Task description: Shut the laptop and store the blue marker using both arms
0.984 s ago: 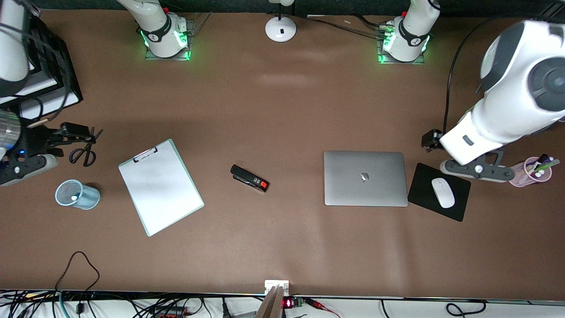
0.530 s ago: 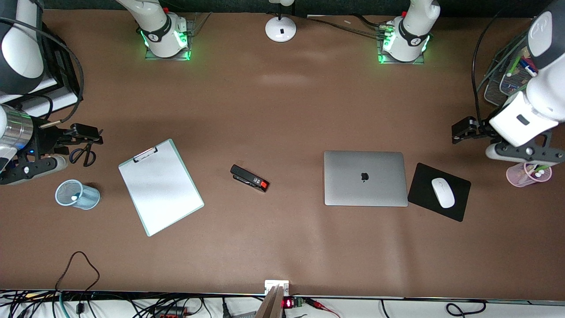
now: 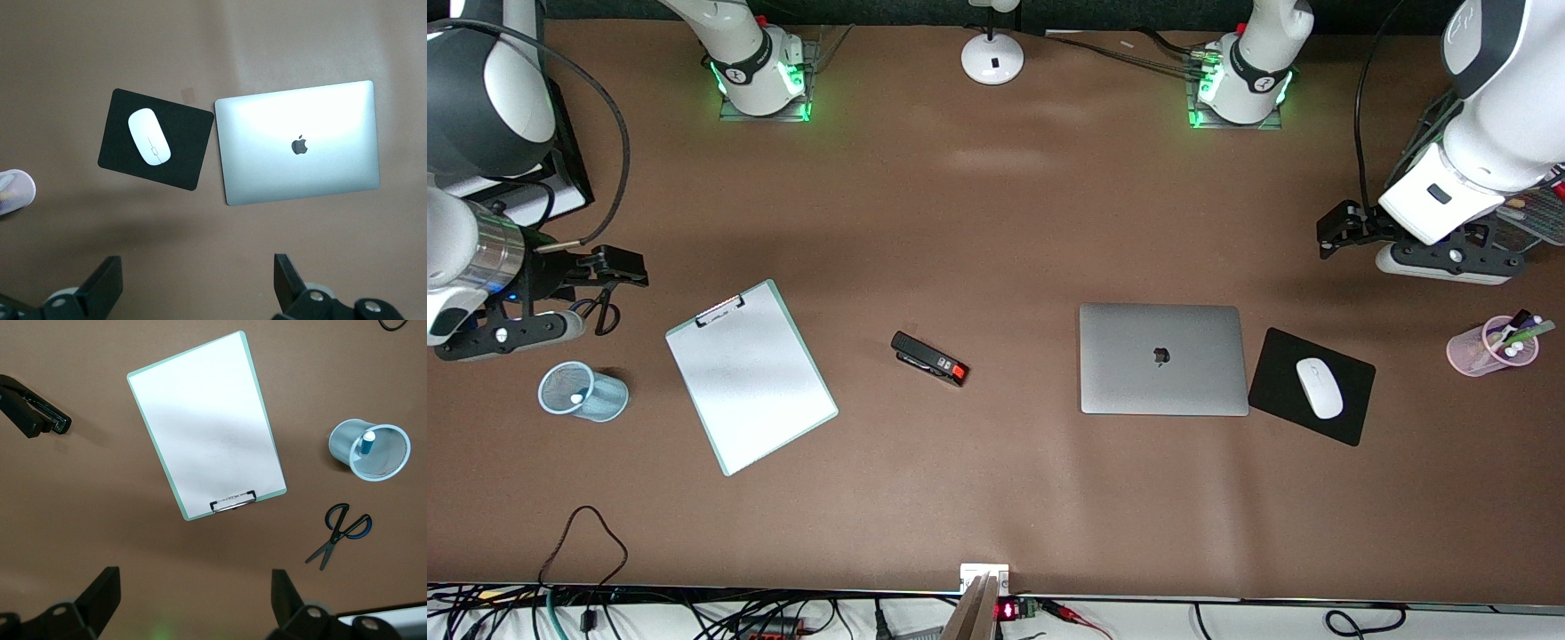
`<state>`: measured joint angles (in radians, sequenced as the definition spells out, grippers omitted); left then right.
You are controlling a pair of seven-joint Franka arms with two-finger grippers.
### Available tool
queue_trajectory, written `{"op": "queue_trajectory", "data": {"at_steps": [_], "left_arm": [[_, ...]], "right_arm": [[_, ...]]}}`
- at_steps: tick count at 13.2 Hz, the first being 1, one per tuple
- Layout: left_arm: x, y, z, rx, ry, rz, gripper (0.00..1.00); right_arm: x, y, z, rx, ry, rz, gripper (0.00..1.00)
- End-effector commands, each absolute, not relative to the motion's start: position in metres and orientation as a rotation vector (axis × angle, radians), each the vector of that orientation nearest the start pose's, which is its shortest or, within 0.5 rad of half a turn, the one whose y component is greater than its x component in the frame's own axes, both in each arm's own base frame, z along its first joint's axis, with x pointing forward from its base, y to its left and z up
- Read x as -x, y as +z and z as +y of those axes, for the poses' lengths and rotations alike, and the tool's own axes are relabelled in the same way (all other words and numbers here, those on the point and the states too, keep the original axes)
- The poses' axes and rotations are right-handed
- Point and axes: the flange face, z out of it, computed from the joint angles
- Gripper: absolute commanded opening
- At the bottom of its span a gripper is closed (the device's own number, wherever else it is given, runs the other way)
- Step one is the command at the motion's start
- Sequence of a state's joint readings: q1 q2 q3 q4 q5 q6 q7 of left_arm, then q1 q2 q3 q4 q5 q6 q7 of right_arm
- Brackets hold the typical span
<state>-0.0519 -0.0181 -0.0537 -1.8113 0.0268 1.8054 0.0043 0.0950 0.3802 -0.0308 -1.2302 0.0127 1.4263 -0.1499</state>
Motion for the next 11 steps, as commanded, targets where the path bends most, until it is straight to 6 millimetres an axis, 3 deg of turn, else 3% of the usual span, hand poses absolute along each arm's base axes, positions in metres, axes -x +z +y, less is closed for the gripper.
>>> {"op": "queue_trajectory", "data": {"at_steps": [1, 3, 5, 7, 10, 11], "left_arm": [[-0.554, 0.551, -0.055, 3.113, -0.033, 0.18, 1.0], [-0.558, 0.55, -0.053, 3.115, -0.03, 0.165, 1.0], [-0.559, 0.56, -0.053, 3.113, -0.047, 0.165, 1.0], [-0.558, 0.561, -0.053, 3.116, -0.042, 0.153, 1.0], [-0.557, 0.561, -0.061, 3.116, -0.038, 0.15, 1.0], [-0.557, 0.561, -0.063, 3.115, -0.036, 0.131, 1.0]], "right_arm": [[-0.639, 0.546, 0.046, 3.118, 0.29, -0.316, 1.0], [-0.64, 0.546, 0.046, 3.118, 0.285, -0.318, 1.0], [-0.639, 0.547, 0.044, 3.118, 0.292, -0.313, 1.0], [-0.64, 0.55, 0.032, 3.121, 0.285, -0.278, 1.0], [-0.63, 0.578, 0.012, 3.136, 0.218, -0.215, 1.0], [-0.629, 0.579, 0.01, 3.138, 0.217, -0.175, 1.0]]}}
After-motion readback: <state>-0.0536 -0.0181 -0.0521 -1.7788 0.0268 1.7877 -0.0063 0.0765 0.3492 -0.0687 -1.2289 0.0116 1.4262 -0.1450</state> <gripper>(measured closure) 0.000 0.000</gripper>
